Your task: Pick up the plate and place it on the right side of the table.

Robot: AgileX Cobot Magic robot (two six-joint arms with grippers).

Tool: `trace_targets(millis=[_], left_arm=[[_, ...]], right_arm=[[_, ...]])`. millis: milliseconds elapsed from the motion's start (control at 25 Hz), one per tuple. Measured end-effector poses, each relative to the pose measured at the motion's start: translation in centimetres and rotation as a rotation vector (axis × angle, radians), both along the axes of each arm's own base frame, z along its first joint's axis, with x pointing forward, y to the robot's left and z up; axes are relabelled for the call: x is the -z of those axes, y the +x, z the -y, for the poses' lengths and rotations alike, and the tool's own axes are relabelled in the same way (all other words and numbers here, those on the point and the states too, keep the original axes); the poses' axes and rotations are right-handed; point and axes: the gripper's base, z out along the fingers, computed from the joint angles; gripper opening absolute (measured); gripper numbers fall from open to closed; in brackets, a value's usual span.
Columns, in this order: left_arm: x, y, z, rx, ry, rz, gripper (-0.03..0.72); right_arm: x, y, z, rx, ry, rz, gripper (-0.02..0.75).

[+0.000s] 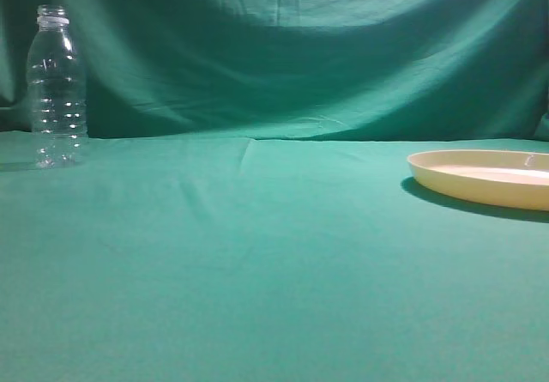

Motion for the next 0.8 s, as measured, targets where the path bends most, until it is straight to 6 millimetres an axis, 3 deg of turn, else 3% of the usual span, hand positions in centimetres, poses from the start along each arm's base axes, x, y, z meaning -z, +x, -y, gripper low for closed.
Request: trace_targets(millis=[120,800], left_arm=[[0.0,0.0,0.0,0.0,0.0,0.0,0.0],[0.0,0.0,0.0,0.0,0.0,0.0,0.0]], right_arm=[[1.69,0.11,-0.01,0.008,0.026,-0.052,0.0],[1.72,0.12,0.0,0.014,0.042,-0.051,0.0]])
